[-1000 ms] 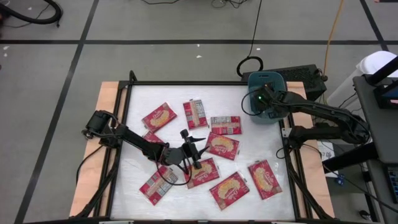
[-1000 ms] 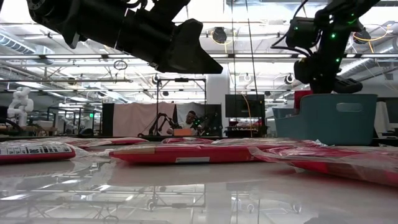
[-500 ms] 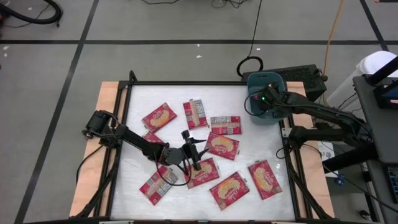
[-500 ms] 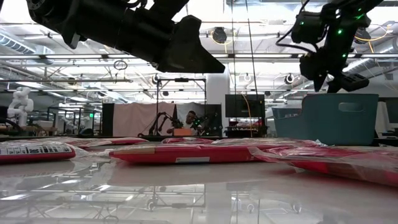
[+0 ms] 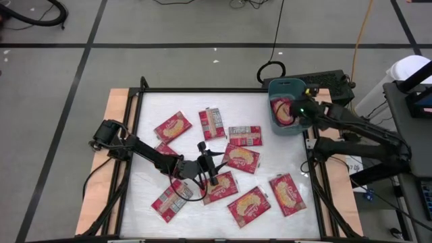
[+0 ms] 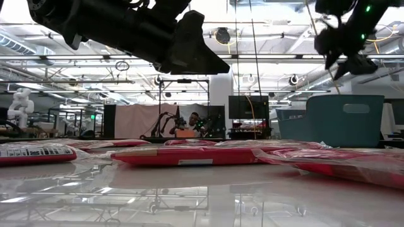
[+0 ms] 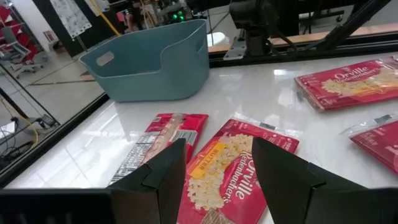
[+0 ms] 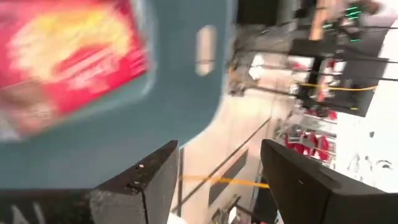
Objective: Sort popcorn bags into baskets
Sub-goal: Put the red popcorn bag into the blue bin
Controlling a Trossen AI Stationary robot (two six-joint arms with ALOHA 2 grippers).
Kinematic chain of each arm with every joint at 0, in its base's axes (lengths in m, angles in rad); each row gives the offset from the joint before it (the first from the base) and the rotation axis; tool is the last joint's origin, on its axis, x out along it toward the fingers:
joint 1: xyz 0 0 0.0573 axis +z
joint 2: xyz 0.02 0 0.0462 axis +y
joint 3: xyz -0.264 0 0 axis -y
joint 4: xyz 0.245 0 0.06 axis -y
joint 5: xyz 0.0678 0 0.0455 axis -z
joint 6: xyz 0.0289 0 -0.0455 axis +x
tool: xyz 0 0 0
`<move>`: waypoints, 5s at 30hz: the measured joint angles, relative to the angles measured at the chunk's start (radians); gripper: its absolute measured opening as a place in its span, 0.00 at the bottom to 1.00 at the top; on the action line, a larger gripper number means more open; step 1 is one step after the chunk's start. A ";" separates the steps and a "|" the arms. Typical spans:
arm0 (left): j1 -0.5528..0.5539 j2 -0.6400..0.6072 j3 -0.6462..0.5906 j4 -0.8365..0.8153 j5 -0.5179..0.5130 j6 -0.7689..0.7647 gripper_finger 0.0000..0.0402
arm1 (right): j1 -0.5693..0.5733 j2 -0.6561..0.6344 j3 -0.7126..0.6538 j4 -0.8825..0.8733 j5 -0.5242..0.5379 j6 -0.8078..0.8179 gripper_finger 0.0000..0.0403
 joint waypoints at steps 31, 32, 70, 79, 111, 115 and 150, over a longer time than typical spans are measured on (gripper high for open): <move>0.033 0.000 0.000 -0.241 0.151 -0.208 0.46 | 0.898 0.416 -0.075 0.716 -0.371 0.910 0.51; 0.033 0.000 0.000 -0.247 0.155 -0.220 0.46 | 0.923 0.446 -0.075 0.716 -0.365 0.931 0.51; 0.234 0.051 -0.001 -0.195 0.344 0.044 0.46 | 1.004 0.789 -0.075 0.627 -0.100 2.009 0.51; 0.197 0.180 0.002 -0.153 0.387 -0.022 0.46 | 1.002 0.789 -0.075 0.603 -0.141 2.009 0.51; 0.112 0.040 0.001 -0.038 0.396 -0.053 0.46 | 1.169 0.801 -0.075 0.871 -0.227 1.329 0.49; 0.140 0.093 0.000 -0.081 0.322 -0.113 0.46 | 1.157 0.834 -0.075 0.840 -0.227 1.326 0.44; 0.093 -0.115 0.000 -0.416 0.202 0.012 0.46 | 1.011 0.828 -0.077 0.810 -0.062 0.974 0.00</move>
